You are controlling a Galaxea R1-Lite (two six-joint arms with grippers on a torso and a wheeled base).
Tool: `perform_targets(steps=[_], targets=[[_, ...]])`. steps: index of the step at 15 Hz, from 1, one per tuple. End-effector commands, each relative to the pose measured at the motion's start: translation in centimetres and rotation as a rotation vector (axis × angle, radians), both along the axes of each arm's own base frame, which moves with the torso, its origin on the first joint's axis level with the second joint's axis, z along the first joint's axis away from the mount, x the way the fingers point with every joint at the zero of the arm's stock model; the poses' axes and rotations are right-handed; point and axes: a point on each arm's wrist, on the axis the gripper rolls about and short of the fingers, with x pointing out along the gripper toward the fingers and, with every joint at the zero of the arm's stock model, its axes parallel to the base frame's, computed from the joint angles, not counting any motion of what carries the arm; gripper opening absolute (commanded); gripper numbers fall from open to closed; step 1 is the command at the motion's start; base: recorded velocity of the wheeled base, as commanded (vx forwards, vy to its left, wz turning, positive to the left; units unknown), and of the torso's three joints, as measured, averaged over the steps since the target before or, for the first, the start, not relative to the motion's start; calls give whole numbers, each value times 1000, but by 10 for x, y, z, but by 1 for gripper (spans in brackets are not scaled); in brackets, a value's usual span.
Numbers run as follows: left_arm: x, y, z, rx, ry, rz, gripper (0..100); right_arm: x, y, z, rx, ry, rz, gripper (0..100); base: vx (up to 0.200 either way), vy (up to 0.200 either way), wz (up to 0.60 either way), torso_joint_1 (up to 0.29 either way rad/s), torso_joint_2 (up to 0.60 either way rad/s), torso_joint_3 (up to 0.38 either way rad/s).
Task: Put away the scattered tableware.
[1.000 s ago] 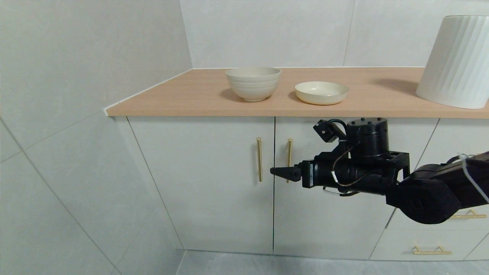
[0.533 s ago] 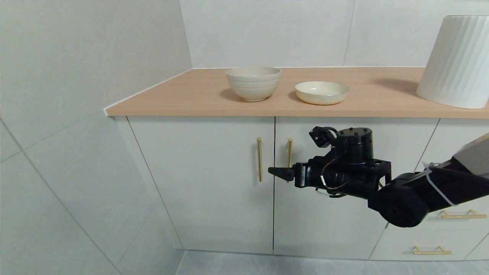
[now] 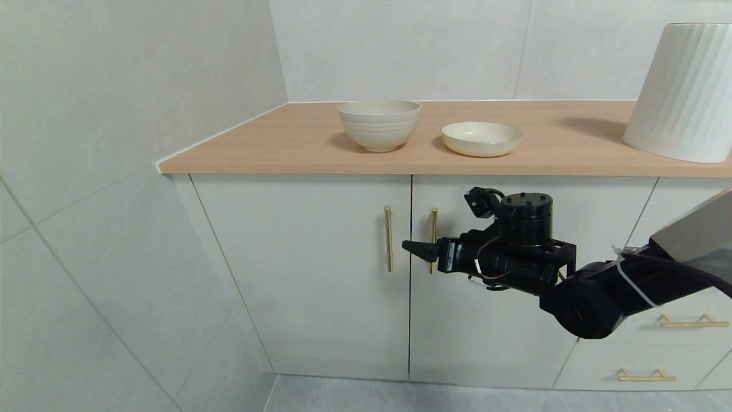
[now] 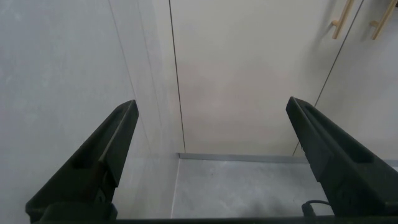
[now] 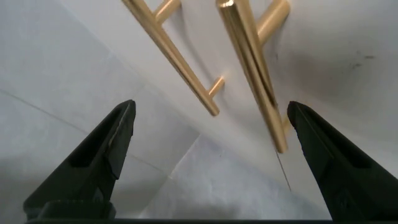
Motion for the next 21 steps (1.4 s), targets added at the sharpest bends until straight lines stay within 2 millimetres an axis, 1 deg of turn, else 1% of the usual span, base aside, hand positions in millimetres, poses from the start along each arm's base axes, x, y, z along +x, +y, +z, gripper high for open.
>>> perform_targets(steps=[1, 5, 9, 11, 14, 15, 17, 20, 21], targets=[[0, 0, 0, -1, 0, 0, 100, 6, 4, -8, 16, -3, -2, 100, 0, 0, 0, 0, 0, 0], [0, 0, 0, 1, 0, 0, 100, 8, 8, -13, 61, -8, 0, 100, 0, 0, 0, 0, 0, 0], [0, 0, 0, 1, 0, 0, 100, 4, 18, -17, 69, -8, 25, 100, 0, 0, 0, 0, 0, 0], [0, 0, 0, -1, 0, 0, 100, 1, 23, -13, 111, 6, 35, 100, 0, 0, 0, 0, 0, 0], [0, 0, 0, 1, 0, 0, 100, -9, 22, -7, 123, 14, 62, 100, 0, 0, 0, 0, 0, 0], [0, 0, 0, 1, 0, 0, 100, -13, 21, -5, 123, 19, 83, 100, 0, 0, 0, 0, 0, 0], [0, 0, 0, 1, 0, 0, 100, -33, 10, 3, 126, 39, 167, 100, 0, 0, 0, 0, 0, 0], [0, 0, 0, -1, 0, 0, 100, -70, -13, 14, 126, 75, 271, 100, 0, 0, 0, 0, 0, 0], [0, 0, 0, 1, 0, 0, 100, -80, -19, 17, 129, 80, 302, 100, 0, 0, 0, 0, 0, 0]])
